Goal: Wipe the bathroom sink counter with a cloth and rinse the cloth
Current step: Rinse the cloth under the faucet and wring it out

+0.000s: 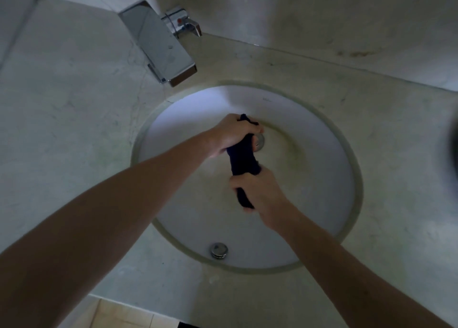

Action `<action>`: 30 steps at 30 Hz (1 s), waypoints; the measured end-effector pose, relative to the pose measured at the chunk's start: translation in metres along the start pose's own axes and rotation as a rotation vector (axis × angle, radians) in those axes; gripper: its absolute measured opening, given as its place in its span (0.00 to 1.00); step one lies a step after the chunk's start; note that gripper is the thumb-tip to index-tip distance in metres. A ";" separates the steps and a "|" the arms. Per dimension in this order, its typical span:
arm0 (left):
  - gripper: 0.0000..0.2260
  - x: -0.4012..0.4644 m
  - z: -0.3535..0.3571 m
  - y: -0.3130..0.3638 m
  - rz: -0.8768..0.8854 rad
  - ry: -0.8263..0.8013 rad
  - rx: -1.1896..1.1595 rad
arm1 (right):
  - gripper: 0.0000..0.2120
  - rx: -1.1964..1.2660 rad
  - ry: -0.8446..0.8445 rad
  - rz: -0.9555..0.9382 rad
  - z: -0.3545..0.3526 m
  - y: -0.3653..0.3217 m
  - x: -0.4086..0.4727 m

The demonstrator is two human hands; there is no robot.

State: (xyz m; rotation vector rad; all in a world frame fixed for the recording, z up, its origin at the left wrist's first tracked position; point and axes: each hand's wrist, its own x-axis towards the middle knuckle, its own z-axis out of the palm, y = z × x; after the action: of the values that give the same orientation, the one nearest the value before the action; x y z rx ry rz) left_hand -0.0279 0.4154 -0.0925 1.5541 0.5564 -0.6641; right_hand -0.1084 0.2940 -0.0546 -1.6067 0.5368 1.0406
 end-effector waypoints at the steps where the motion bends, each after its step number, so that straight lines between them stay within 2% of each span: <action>1: 0.05 0.003 0.002 -0.003 0.005 0.071 0.033 | 0.09 -0.162 0.097 -0.072 0.002 0.004 0.008; 4: 0.07 0.010 0.006 -0.016 0.013 0.231 0.140 | 0.11 -0.494 0.222 -0.238 0.005 0.016 0.026; 7: 0.06 0.013 0.005 -0.023 0.017 0.288 0.129 | 0.11 -0.588 0.259 -0.270 0.006 0.020 0.032; 10: 0.07 0.010 0.004 -0.018 0.052 0.279 0.098 | 0.11 -0.587 0.269 -0.267 0.006 0.017 0.037; 12: 0.07 0.006 0.002 -0.010 0.028 0.249 -0.011 | 0.12 -0.447 0.184 -0.233 0.003 0.013 0.037; 14: 0.05 0.001 -0.002 -0.002 -0.026 0.257 -0.136 | 0.11 -0.159 0.081 -0.189 -0.004 0.004 0.031; 15: 0.07 -0.003 -0.004 -0.001 -0.027 0.298 -0.147 | 0.10 -0.032 0.049 -0.186 -0.009 -0.001 0.026; 17: 0.18 -0.017 -0.004 -0.004 0.090 0.462 0.008 | 0.10 0.112 0.039 -0.188 -0.018 -0.010 0.021; 18: 0.21 -0.029 -0.002 -0.007 0.213 0.542 0.107 | 0.13 0.148 0.054 -0.175 -0.022 -0.014 0.019; 19: 0.20 -0.043 0.002 -0.010 0.354 0.573 0.169 | 0.16 0.176 0.075 -0.158 -0.027 -0.017 0.019; 20: 0.16 -0.057 0.007 -0.013 0.456 0.530 0.188 | 0.16 0.210 0.074 -0.152 -0.030 -0.020 0.018; 22: 0.09 -0.081 0.015 -0.017 0.511 0.307 0.188 | 0.09 0.312 -0.004 -0.158 -0.038 -0.026 0.015; 24: 0.16 -0.096 0.022 -0.021 0.519 0.120 0.195 | 0.12 0.436 -0.129 -0.146 -0.046 -0.030 0.013; 25: 0.22 -0.098 0.024 -0.023 0.522 0.091 0.192 | 0.16 0.506 -0.190 -0.141 -0.048 -0.030 0.013; 27: 0.28 -0.097 0.030 -0.025 0.533 0.155 0.160 | 0.22 0.643 -0.278 -0.113 -0.050 -0.031 0.012; 30: 0.19 -0.094 0.034 -0.025 0.594 0.312 0.118 | 0.24 0.803 -0.281 -0.025 -0.049 -0.031 0.012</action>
State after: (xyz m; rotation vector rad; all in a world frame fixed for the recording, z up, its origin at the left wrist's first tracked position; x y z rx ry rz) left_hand -0.1154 0.3873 -0.0462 1.8325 0.2570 0.0002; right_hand -0.0610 0.2595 -0.0473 -0.7460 0.6325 0.8531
